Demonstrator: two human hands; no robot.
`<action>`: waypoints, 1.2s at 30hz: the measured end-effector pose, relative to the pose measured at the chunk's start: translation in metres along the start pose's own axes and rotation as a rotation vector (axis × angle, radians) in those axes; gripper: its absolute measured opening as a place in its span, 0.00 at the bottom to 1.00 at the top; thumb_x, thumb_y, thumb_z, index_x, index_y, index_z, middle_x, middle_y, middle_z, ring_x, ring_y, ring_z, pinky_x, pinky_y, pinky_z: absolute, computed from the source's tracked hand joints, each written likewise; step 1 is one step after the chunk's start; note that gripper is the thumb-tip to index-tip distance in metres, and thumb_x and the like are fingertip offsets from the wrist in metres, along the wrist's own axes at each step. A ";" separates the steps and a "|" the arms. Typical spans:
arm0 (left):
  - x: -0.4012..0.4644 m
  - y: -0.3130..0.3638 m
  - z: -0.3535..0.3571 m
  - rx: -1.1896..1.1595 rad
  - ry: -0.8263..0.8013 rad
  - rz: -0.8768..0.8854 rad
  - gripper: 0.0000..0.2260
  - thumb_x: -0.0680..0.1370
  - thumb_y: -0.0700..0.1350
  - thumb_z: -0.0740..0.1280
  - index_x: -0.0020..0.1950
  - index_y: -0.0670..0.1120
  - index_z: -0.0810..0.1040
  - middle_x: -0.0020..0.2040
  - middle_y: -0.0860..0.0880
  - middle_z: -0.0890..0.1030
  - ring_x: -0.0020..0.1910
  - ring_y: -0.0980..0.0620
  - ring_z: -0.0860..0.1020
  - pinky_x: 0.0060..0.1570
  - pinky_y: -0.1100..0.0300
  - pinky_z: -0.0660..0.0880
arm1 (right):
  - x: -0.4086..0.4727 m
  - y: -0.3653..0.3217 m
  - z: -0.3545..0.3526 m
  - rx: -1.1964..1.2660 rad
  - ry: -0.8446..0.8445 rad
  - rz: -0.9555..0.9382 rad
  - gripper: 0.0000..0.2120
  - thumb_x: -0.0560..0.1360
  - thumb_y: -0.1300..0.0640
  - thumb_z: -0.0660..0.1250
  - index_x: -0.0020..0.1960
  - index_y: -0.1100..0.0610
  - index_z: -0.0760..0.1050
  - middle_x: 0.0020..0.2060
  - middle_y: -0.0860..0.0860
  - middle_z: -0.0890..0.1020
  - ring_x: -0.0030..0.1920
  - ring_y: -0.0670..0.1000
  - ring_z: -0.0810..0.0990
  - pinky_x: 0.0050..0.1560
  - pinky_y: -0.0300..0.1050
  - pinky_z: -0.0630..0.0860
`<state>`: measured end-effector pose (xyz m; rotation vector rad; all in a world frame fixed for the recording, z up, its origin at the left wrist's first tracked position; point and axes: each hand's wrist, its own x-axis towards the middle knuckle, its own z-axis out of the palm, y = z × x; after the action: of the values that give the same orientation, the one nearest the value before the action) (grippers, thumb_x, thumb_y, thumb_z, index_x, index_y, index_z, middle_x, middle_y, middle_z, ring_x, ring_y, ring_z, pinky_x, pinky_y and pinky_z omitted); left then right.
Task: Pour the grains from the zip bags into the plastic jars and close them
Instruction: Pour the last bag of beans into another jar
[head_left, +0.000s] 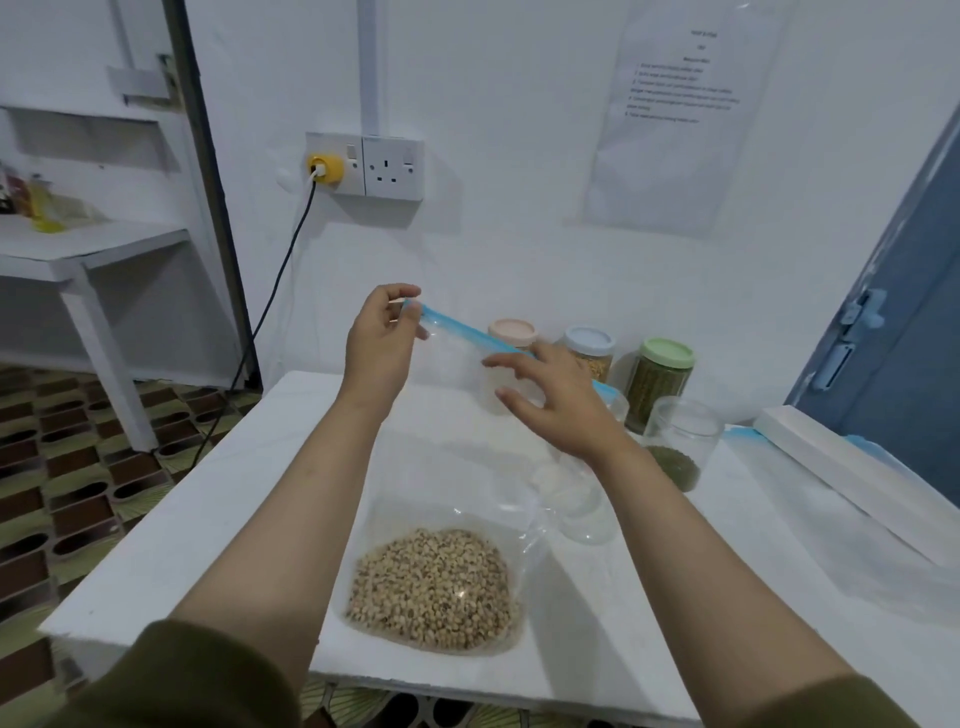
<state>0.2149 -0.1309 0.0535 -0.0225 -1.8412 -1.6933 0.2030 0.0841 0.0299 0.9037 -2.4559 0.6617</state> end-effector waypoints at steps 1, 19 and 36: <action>-0.005 0.000 -0.001 0.008 -0.006 0.011 0.09 0.82 0.44 0.62 0.58 0.57 0.75 0.48 0.52 0.78 0.41 0.59 0.79 0.48 0.65 0.74 | 0.003 -0.001 -0.001 -0.030 0.020 0.003 0.20 0.76 0.42 0.59 0.66 0.43 0.75 0.51 0.45 0.71 0.56 0.48 0.68 0.58 0.49 0.60; -0.103 -0.066 -0.018 0.368 -0.061 -0.013 0.20 0.83 0.45 0.61 0.75 0.53 0.66 0.53 0.49 0.67 0.53 0.54 0.70 0.55 0.64 0.65 | 0.005 -0.015 0.002 -0.182 0.223 0.081 0.23 0.76 0.50 0.70 0.70 0.50 0.74 0.54 0.53 0.72 0.55 0.54 0.67 0.52 0.48 0.57; -0.041 -0.019 -0.016 0.544 -0.060 0.344 0.15 0.81 0.46 0.65 0.68 0.56 0.75 0.58 0.56 0.72 0.58 0.52 0.67 0.55 0.56 0.57 | -0.035 -0.028 -0.013 0.137 0.414 0.318 0.22 0.74 0.47 0.65 0.68 0.35 0.72 0.53 0.43 0.73 0.59 0.50 0.72 0.61 0.59 0.66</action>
<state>0.2473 -0.1325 0.0178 -0.1554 -2.1419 -0.9393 0.2497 0.0891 0.0285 0.3691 -2.2085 1.0237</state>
